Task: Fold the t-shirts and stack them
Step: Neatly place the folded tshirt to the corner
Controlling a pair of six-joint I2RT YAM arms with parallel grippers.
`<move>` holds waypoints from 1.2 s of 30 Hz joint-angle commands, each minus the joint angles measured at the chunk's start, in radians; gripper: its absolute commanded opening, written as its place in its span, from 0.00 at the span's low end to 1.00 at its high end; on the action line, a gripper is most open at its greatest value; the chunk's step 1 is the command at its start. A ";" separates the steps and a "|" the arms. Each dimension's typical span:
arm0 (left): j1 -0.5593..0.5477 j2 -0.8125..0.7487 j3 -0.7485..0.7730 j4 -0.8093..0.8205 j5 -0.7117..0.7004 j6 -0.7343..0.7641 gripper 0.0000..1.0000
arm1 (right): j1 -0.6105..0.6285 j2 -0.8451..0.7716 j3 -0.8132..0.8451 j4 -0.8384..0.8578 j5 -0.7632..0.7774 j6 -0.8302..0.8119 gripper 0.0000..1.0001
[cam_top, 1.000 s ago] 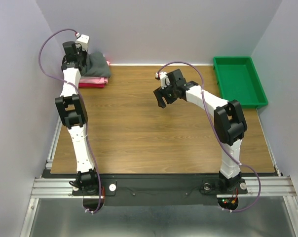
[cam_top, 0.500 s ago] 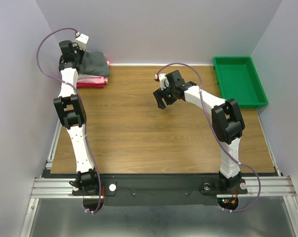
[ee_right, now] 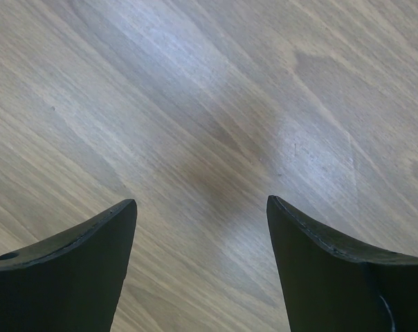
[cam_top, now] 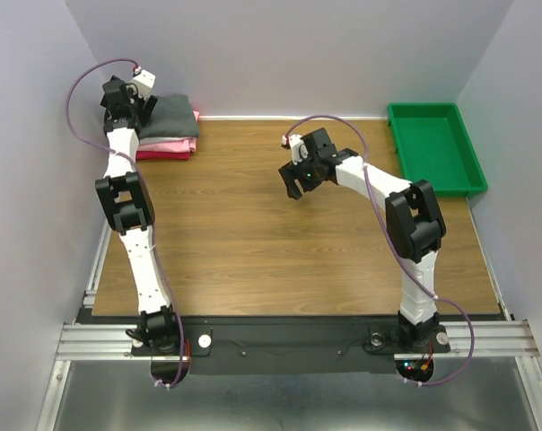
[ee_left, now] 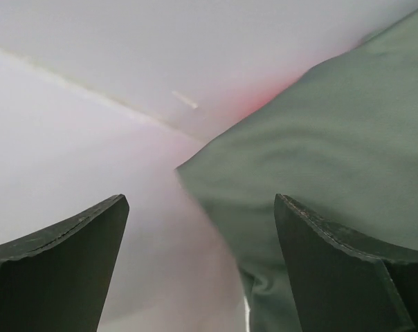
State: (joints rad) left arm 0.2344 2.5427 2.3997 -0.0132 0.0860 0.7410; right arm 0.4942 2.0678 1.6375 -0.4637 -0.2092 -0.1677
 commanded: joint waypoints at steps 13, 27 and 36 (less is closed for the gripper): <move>0.063 -0.364 -0.117 -0.181 0.248 -0.042 0.61 | 0.007 -0.136 -0.061 0.013 -0.015 -0.015 0.81; 0.075 -0.368 -0.091 -0.712 0.293 0.422 0.70 | 0.007 -0.160 -0.093 0.013 -0.027 -0.016 0.81; 0.034 -0.354 -0.172 -0.755 0.207 0.531 0.75 | 0.007 -0.143 -0.085 0.011 -0.027 -0.012 0.81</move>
State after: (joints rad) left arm 0.2852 2.1906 2.2475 -0.7322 0.3313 1.2030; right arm 0.4953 1.9591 1.5410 -0.4656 -0.2218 -0.1825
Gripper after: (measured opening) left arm 0.746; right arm 0.809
